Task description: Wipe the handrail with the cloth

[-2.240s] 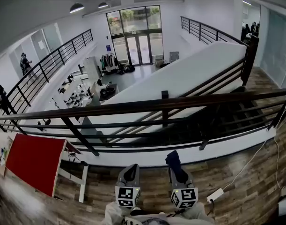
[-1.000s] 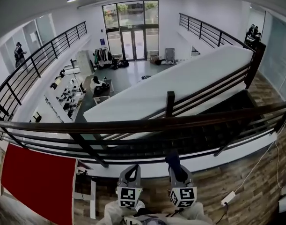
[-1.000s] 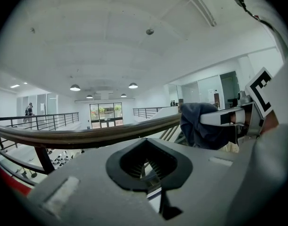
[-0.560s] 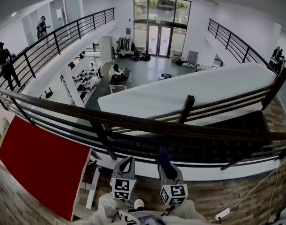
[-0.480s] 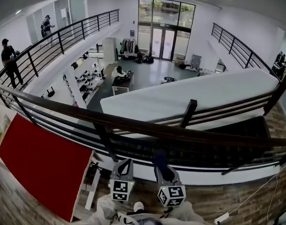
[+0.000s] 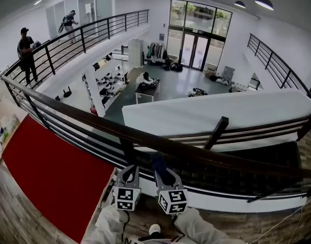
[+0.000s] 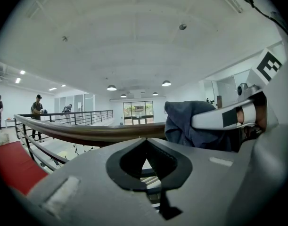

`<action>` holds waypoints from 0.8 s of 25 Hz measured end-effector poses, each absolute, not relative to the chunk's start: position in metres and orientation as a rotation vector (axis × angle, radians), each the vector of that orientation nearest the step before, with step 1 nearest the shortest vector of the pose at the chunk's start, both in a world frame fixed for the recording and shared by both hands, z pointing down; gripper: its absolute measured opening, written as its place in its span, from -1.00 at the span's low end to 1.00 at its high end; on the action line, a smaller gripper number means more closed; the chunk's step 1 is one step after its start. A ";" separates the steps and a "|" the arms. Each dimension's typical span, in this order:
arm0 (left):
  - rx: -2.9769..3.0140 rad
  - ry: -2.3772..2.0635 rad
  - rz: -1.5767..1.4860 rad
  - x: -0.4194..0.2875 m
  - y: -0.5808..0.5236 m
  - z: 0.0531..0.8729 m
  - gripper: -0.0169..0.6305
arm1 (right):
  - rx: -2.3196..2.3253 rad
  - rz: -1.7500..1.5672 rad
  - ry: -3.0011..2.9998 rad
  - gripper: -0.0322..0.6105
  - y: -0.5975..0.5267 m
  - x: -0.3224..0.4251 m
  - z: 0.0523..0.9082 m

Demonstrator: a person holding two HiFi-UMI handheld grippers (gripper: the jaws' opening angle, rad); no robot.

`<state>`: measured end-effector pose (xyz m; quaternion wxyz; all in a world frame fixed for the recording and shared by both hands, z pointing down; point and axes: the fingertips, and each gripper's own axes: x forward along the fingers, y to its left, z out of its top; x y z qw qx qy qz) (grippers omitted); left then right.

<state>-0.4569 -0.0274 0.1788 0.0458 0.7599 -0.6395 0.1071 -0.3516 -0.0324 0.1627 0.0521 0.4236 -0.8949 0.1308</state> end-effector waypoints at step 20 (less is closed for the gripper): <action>2.199 -1.988 0.279 -0.538 -0.096 0.193 -0.94 | 1.211 0.696 -2.583 -0.68 -0.141 -0.472 0.188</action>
